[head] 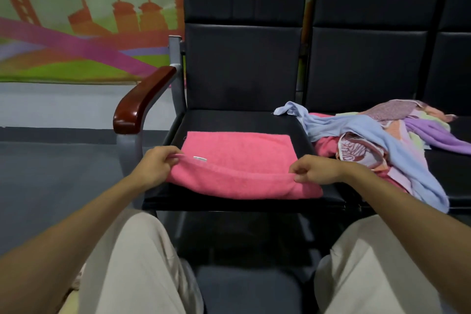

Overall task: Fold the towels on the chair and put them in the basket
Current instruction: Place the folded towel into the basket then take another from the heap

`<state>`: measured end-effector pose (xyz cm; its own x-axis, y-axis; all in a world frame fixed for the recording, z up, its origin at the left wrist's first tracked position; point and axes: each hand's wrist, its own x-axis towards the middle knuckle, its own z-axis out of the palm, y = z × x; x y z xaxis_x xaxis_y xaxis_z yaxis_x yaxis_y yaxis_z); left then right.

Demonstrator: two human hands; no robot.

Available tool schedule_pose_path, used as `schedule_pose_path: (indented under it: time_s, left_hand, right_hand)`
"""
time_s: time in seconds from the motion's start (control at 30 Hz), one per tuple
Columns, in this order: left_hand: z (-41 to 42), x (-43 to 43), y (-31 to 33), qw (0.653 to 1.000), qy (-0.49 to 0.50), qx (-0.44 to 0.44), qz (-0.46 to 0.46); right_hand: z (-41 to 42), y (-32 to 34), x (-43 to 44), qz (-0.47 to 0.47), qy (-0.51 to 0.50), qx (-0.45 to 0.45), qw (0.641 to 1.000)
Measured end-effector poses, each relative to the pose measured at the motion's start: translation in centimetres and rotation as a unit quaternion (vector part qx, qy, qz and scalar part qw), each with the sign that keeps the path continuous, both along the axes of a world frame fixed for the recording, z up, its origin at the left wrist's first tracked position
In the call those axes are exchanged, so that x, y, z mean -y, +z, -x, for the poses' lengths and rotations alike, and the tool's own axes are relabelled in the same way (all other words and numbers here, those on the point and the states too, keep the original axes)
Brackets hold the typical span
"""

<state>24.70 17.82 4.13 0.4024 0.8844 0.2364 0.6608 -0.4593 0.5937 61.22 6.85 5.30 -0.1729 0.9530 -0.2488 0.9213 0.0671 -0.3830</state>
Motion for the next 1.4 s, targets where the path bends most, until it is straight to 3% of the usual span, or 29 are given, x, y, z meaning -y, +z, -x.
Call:
schedule_pose_path:
  time_s: [0.07, 0.2, 0.47, 0.67, 0.83, 0.97, 1.07, 1.13, 1.2, 1.3, 1.4]
  left_hand:
    - [-0.3, -0.4, 0.3, 1.0, 0.013, 0.009, -0.002]
    - [-2.4, -2.4, 0.1, 0.999, 0.037, 0.03, -0.008]
    - [-7.4, -10.6, 0.1, 0.994, 0.088, 0.062, 0.006]
    - [-9.5, -16.1, -2.5, 0.988, 0.132, 0.076, 0.021]
    - [-9.1, -17.9, -5.9, 0.994, 0.102, -0.021, 0.011]
    - [-7.3, -18.6, -7.2, 0.99, 0.125, -0.066, 0.019]
    - [-6.3, -18.0, -6.8, 0.966, 0.179, -0.161, 0.093]
    - [-6.1, -16.8, -6.1, 0.936, 0.179, -0.267, 0.145]
    - [-6.4, -15.3, -5.0, 0.921, 0.149, -0.318, 0.168]
    - [-6.9, -13.4, -3.6, 0.932, 0.13, -0.265, 0.21]
    - [-7.1, -11.6, -2.7, 0.949, 0.151, -0.124, 0.249]
  right_hand:
    - [0.0, 0.6, 0.0, 0.026, -0.012, -0.009, 1.0]
    - [-1.1, 0.3, -2.4, -0.063, -0.072, -0.006, 0.995]
    - [-3.2, 0.8, -10.2, -0.131, -0.121, -0.077, 0.981]
    - [-5.3, -1.4, -16.2, -0.146, -0.148, -0.037, 0.978]
    - [-6.0, -5.6, -17.7, -0.122, -0.157, 0.024, 0.98]
    - [-5.5, -7.3, -17.0, -0.241, -0.111, 0.131, 0.955]
    - [-3.9, -6.9, -16.3, -0.273, -0.045, 0.088, 0.957]
    - [-2.7, -6.9, -15.8, -0.227, -0.002, 0.072, 0.971]
    - [-1.7, -7.5, -15.4, -0.183, 0.025, 0.076, 0.98]
    - [-0.8, -8.1, -14.7, -0.167, 0.012, 0.082, 0.982]
    - [-0.5, -8.2, -13.7, -0.158, 0.007, 0.064, 0.985]
